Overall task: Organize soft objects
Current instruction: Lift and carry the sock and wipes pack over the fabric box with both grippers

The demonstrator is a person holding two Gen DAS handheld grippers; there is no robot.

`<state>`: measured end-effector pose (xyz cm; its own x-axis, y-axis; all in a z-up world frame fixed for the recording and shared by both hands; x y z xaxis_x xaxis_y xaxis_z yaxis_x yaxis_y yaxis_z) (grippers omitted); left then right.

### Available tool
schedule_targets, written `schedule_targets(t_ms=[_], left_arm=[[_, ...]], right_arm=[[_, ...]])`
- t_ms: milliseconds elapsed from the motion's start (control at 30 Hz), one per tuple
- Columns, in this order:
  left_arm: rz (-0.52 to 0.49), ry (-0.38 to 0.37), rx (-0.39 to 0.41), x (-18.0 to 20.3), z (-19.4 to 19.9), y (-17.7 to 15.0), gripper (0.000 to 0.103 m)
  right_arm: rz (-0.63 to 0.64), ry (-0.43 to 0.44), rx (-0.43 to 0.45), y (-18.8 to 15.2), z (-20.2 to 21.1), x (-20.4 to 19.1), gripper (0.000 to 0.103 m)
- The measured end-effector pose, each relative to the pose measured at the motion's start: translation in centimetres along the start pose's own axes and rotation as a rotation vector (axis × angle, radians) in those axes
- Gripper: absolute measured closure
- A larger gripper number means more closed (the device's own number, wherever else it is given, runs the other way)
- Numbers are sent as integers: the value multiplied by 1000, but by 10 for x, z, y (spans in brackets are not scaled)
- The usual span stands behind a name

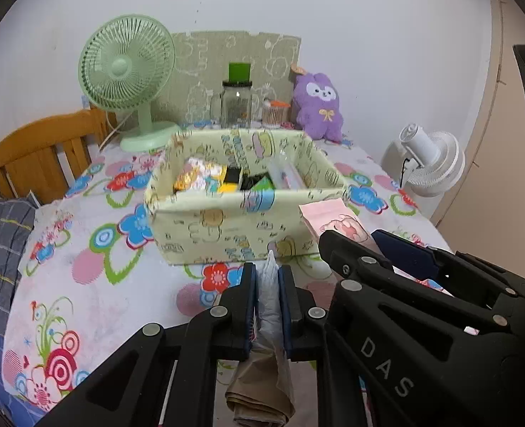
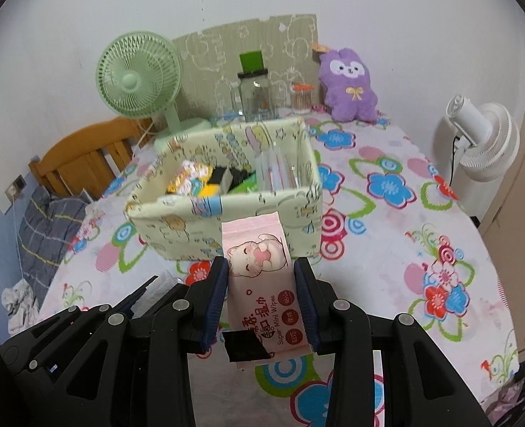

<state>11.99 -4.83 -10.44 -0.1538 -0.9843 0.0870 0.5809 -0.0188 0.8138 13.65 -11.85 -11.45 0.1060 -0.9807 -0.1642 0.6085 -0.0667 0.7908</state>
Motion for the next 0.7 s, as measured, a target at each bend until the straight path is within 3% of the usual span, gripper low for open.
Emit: schedule_targets(t_ms=[700], left_arm=[[-35, 5, 113, 10, 36, 51, 93]], right_arm=[[14, 14, 124, 51, 45, -6, 61]])
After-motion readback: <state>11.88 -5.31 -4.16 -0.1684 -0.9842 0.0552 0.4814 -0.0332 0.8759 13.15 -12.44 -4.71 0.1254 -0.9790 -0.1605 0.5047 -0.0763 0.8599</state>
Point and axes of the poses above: each gripper's, at about its wrist camera, not at the fingertips, and z roughly against the way its jaws point, x to its right, y to its top, the point moved 9 cm from there along -z, roughly the way its jaws point, and after that the axes turned 6 degrees about x, right-handed, at the moved point
